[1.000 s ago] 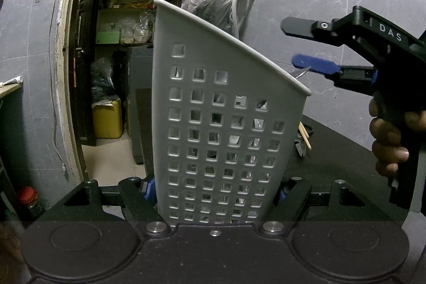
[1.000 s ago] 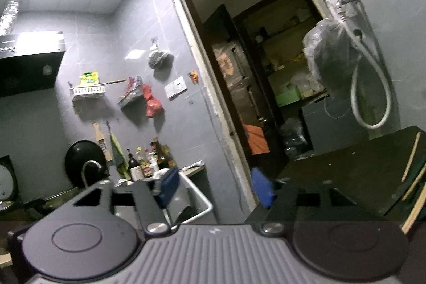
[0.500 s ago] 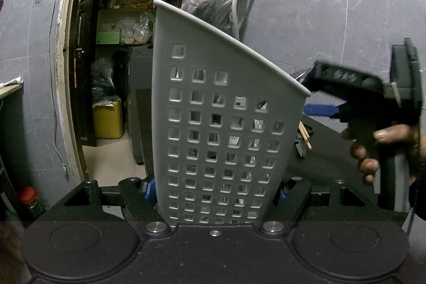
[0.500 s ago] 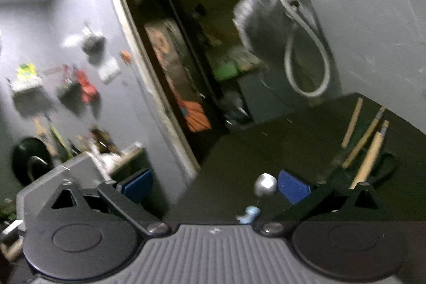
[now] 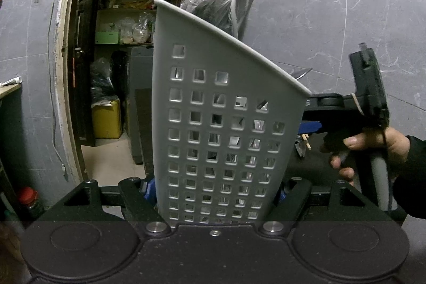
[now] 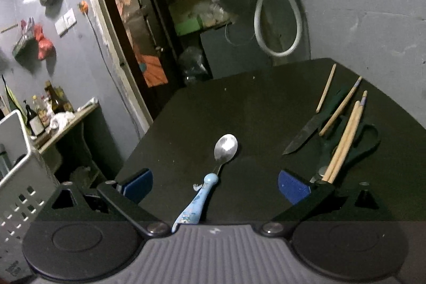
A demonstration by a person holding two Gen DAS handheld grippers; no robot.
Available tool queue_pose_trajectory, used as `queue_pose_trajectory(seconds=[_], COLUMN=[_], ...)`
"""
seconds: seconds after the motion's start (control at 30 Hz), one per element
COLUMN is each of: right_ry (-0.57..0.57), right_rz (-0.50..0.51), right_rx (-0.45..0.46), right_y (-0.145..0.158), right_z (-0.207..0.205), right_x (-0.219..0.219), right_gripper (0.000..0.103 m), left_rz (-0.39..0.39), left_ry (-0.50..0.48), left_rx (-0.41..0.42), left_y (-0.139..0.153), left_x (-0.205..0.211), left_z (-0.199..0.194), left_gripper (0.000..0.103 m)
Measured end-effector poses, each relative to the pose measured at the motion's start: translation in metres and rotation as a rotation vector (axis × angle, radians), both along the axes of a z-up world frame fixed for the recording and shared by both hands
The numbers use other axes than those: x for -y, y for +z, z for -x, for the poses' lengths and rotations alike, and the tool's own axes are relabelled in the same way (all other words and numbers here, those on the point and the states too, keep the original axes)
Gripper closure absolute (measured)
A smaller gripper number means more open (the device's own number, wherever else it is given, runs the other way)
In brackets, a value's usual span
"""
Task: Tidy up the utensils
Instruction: 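Lower the open right tool to the blue-handled spoon, then grasp the blue-handled spoon handle with the right tool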
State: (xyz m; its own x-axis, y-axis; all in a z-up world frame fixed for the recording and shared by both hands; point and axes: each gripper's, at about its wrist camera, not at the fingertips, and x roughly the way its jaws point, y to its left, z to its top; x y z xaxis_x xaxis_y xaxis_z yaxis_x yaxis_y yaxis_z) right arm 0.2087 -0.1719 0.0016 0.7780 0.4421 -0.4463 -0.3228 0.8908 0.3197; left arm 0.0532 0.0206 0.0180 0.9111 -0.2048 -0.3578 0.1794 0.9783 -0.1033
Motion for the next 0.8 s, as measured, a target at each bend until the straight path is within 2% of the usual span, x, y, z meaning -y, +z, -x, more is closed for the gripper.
queue_pose_trajectory(seconds=[0.37,0.73,0.8], right_ry=[0.005,0.053,0.067], right_rz=[0.274,0.320,0.316], right_rx=[-0.030,-0.032,-0.023], right_y=[-0.009,-0.016,-0.015], right_z=[-0.020,-0.022,-0.023], right_x=[-0.039,-0.052,-0.053], right_gripper=[0.000,0.001,0.006], left_rz=[0.000,0.000,0.001], left_ry=[0.000,0.000,0.000], left_rx=[0.001,0.001,0.001], left_y=[-0.001,-0.001,0.000], left_x=[0.000,0.000,0.000], left_z=[0.000,0.000,-0.001], left_gripper=[0.025,0.025,0.025])
